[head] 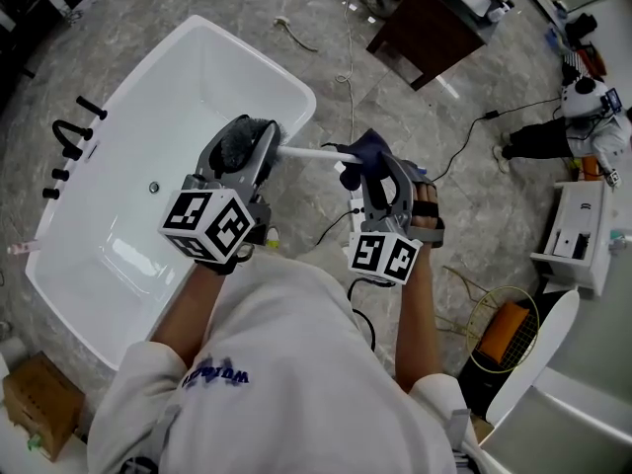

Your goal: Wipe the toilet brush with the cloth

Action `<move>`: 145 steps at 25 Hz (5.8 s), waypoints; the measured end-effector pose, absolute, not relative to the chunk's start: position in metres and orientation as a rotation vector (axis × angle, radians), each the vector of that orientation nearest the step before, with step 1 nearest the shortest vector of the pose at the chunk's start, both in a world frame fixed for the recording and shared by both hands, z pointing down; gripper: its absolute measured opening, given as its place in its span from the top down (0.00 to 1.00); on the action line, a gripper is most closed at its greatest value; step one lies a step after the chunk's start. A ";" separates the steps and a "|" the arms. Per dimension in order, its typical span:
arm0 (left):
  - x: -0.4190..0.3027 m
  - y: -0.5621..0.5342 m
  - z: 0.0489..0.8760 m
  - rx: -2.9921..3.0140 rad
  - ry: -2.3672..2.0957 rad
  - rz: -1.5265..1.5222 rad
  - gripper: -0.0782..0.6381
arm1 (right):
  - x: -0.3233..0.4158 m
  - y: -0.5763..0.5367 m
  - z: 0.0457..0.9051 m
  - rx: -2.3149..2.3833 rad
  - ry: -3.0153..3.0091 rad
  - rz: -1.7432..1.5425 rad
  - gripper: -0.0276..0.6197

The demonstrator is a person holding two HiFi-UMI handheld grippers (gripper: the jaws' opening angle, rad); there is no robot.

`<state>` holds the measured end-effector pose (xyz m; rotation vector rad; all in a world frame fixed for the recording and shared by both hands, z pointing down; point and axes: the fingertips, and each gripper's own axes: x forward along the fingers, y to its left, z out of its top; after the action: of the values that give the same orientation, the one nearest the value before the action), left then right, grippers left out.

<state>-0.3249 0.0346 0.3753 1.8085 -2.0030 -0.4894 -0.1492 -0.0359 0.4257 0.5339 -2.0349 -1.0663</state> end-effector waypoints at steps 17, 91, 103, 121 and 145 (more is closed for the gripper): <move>-0.277 0.000 0.380 1.919 -1.858 -0.431 0.61 | -0.169 -0.009 0.409 0.505 -2.099 -1.085 0.69; 0.007 -0.162 0.405 1.950 -1.636 -0.395 0.61 | 0.319 -0.209 0.439 1.137 -2.270 -0.173 0.84; 0.035 -0.172 0.405 1.965 -1.627 -0.339 0.61 | 0.287 -0.203 0.437 1.094 -2.406 -0.096 0.85; 0.088 -0.178 0.409 2.010 -1.564 -0.240 0.61 | 0.173 -0.137 0.389 0.804 -2.865 0.116 0.85; 0.066 -0.171 0.410 1.992 -1.595 -0.248 0.60 | 0.240 -0.157 0.431 0.992 -2.645 0.044 0.85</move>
<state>0.0657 -0.1714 0.4102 1.9920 -1.5948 -0.2481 0.2404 -0.1570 0.4313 0.9916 -2.6448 0.0439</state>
